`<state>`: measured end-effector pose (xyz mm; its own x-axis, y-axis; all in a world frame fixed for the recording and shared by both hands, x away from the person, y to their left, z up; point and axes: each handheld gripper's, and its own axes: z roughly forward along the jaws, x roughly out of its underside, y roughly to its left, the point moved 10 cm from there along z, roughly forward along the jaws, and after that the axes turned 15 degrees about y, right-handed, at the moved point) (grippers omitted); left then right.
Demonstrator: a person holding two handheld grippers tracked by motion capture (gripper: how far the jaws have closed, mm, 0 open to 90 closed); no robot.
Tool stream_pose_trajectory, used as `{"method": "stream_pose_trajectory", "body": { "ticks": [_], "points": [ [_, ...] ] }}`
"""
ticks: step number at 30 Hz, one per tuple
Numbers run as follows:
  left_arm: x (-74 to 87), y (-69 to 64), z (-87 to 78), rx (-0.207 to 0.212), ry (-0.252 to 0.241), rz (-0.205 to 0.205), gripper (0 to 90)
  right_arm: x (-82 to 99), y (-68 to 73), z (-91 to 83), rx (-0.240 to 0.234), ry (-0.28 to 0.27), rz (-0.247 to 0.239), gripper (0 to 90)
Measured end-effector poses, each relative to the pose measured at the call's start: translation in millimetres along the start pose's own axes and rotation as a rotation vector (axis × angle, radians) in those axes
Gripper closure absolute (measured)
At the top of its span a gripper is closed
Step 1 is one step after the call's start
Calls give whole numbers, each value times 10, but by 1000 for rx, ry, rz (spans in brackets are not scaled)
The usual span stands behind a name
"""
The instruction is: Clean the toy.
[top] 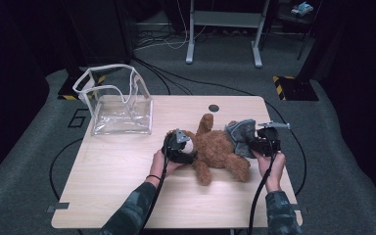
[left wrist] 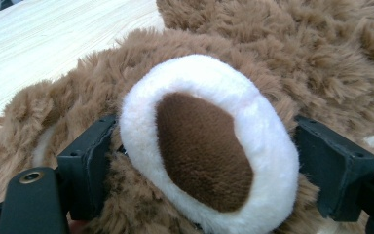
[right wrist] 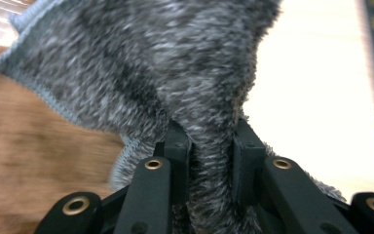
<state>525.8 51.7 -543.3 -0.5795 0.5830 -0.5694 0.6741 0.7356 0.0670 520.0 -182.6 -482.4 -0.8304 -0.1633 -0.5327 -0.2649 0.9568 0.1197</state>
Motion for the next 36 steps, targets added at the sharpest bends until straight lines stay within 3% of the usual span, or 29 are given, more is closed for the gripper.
{"method": "stream_pose_trajectory", "body": {
  "ticks": [3,7,9,14,17,20,23,26,29,32,36],
  "points": [
    [6,-1,-2,4,5,8,176,-40,151,73,-25,22,-51,737],
    [8,-1,-2,-1,3,9,176,-56,164,303,10,84,-40,737],
    [4,-7,2,1,-3,7,176,-68,96,417,17,99,-10,738],
    [8,-4,0,3,0,9,177,-40,-208,572,154,168,54,738],
    [12,-1,-3,1,2,12,177,29,-390,600,176,201,114,737],
    [12,-1,-3,2,3,13,176,78,-419,505,132,182,121,733],
    [12,-1,-2,3,4,14,177,105,-328,310,59,144,120,732],
    [12,-2,-2,2,7,12,176,84,-171,71,-16,81,81,731],
    [11,-3,-1,1,11,12,177,71,10,-36,-74,61,24,730],
    [4,-5,2,-5,7,6,177,85,171,49,-77,97,-29,729],
    [4,-7,3,-7,7,7,177,134,231,340,-47,166,-33,734]
  ]
}}
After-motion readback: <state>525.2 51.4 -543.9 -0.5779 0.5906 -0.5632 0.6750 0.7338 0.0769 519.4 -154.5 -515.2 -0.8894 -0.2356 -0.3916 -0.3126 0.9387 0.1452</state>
